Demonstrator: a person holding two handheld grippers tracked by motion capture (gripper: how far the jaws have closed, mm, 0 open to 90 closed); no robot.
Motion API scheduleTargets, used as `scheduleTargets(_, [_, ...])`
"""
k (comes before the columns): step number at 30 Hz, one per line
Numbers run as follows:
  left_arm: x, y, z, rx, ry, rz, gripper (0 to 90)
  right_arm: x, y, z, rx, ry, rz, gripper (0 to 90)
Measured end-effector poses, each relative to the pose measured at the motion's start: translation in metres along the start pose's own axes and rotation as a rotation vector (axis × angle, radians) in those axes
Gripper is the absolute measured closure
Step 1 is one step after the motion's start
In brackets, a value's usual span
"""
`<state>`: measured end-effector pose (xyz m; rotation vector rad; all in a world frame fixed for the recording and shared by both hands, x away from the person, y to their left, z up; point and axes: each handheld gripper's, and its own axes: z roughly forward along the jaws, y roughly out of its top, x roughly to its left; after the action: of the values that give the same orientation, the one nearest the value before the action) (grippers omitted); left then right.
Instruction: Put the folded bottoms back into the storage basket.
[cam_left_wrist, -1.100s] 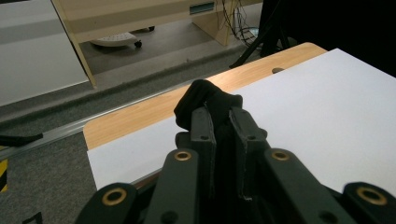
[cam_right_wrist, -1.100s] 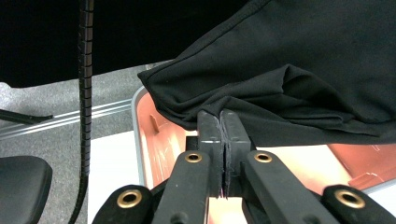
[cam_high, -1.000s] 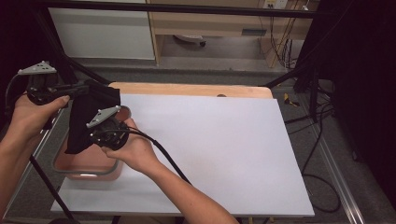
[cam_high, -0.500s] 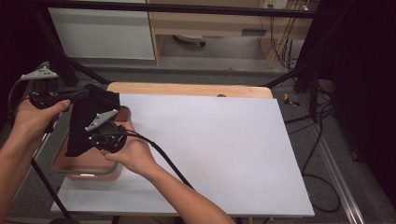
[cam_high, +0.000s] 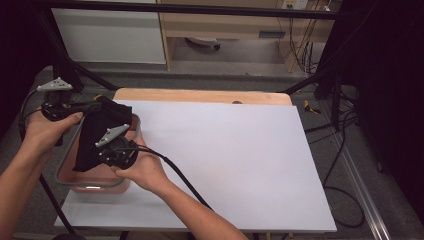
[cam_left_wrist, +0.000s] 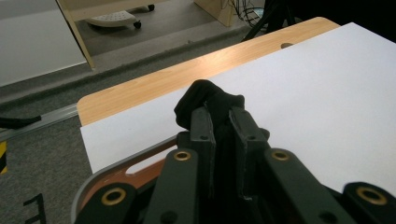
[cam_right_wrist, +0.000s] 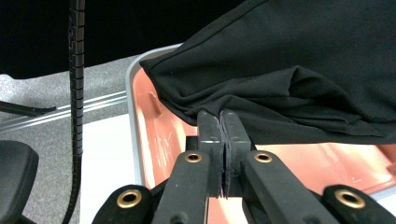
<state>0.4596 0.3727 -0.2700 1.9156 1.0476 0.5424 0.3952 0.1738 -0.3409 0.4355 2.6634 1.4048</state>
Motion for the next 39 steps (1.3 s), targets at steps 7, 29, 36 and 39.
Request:
scheduleTargets(7, [-0.004,-0.003,0.008,0.003,-0.018,-0.01,80.8,-0.001,-0.007,0.001,-0.004,-0.001,0.008,89.5])
scheduleTargets(29, [0.001,-0.015,0.014,0.02,-0.006,-0.014,80.6,-0.003,-0.016,0.014,0.023,0.013,0.03,89.3])
scheduleTargets(36, [0.005,-0.022,0.014,0.031,-0.011,-0.022,80.5,-0.002,-0.016,0.018,0.026,0.018,0.043,89.2])
scheduleTargets(39, [0.007,-0.025,0.015,0.04,-0.01,-0.029,80.5,-0.001,-0.015,0.02,0.029,0.024,0.041,89.1])
